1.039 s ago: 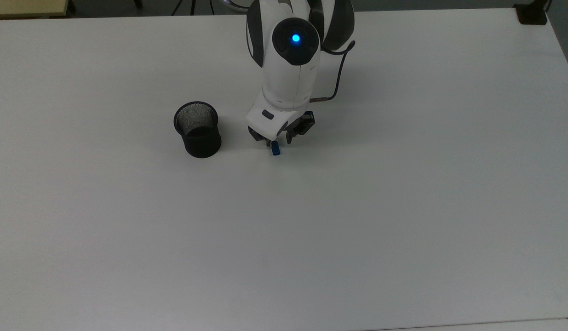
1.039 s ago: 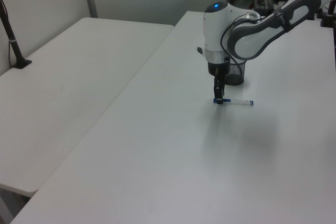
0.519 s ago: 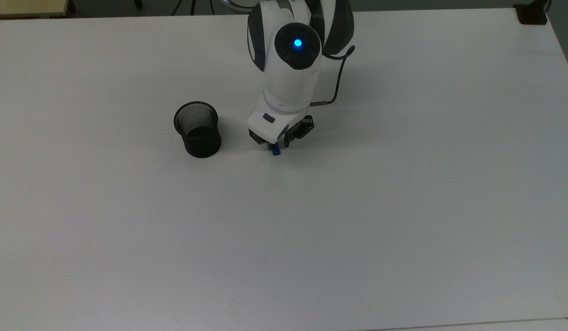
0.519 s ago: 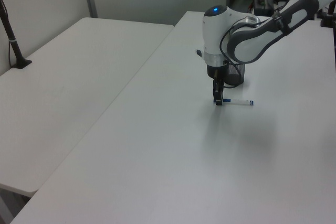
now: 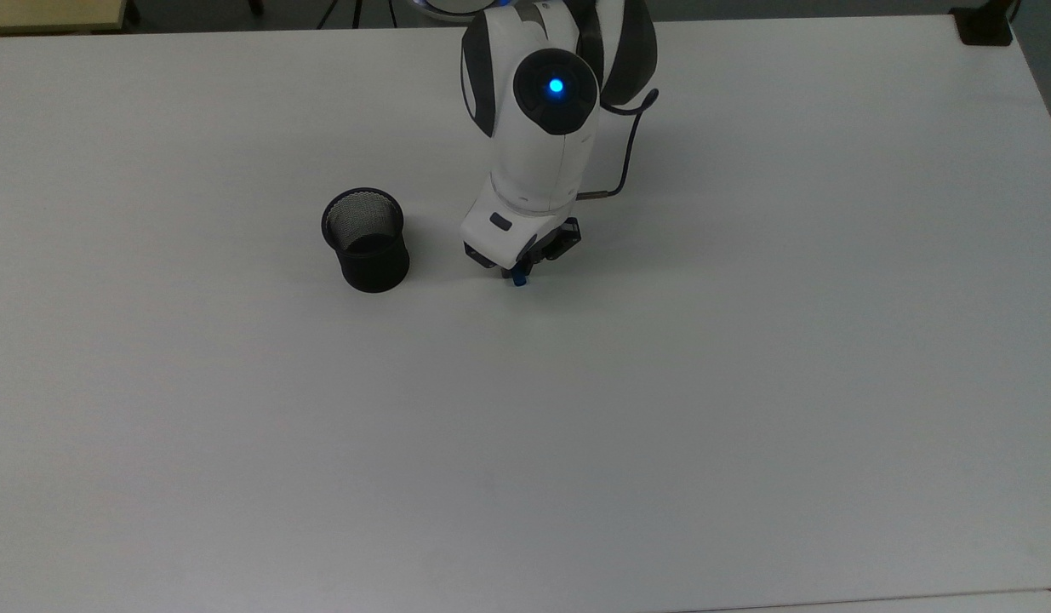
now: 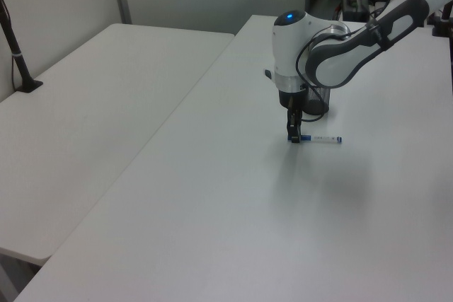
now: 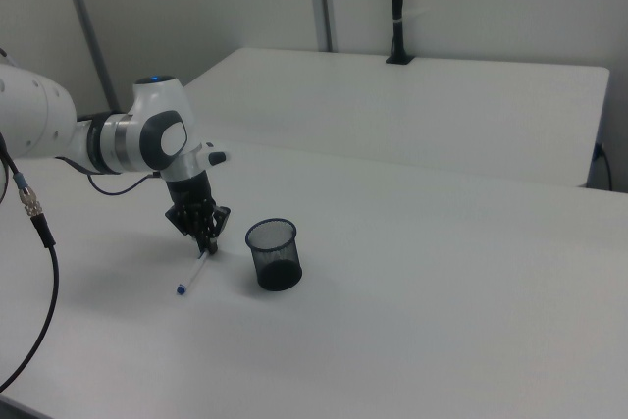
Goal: Insert the marker
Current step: 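Close the gripper on the marker and lift it upright, then carry the upright marker over the black mesh cup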
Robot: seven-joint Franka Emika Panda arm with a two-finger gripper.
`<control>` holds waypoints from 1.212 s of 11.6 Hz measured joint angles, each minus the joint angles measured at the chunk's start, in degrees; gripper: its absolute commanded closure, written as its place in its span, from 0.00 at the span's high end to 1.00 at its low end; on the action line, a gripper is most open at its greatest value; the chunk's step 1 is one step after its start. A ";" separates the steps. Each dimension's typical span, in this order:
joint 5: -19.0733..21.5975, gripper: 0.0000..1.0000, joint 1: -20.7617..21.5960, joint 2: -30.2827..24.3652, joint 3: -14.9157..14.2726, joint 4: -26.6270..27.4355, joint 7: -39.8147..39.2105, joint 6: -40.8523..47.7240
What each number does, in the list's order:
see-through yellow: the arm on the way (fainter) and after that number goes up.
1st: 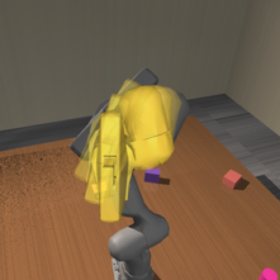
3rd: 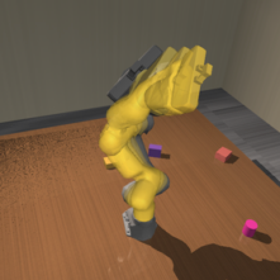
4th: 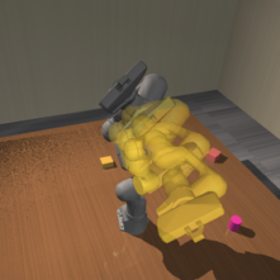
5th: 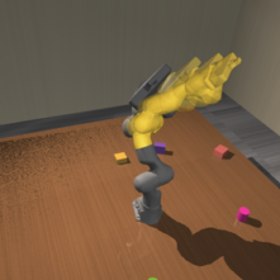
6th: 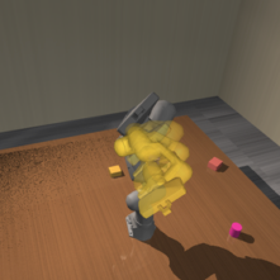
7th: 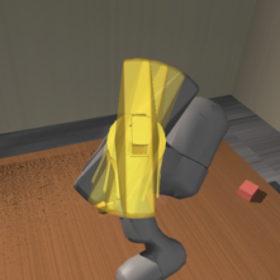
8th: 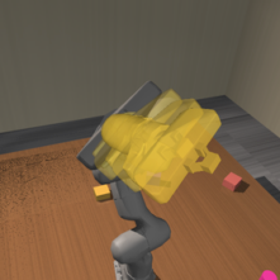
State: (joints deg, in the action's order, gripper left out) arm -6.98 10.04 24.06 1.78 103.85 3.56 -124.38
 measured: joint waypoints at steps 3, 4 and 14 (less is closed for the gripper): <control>-0.05 0.09 0.01 0.01 0.00 -0.09 0.10 0.00; -0.05 0.09 0.01 0.00 0.00 -0.16 0.13 0.00; -0.05 0.09 -5.80 -10.39 -0.51 -4.58 2.66 1.98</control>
State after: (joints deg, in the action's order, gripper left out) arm -7.02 4.24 13.67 1.28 99.27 6.22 -122.40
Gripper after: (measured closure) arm 0.828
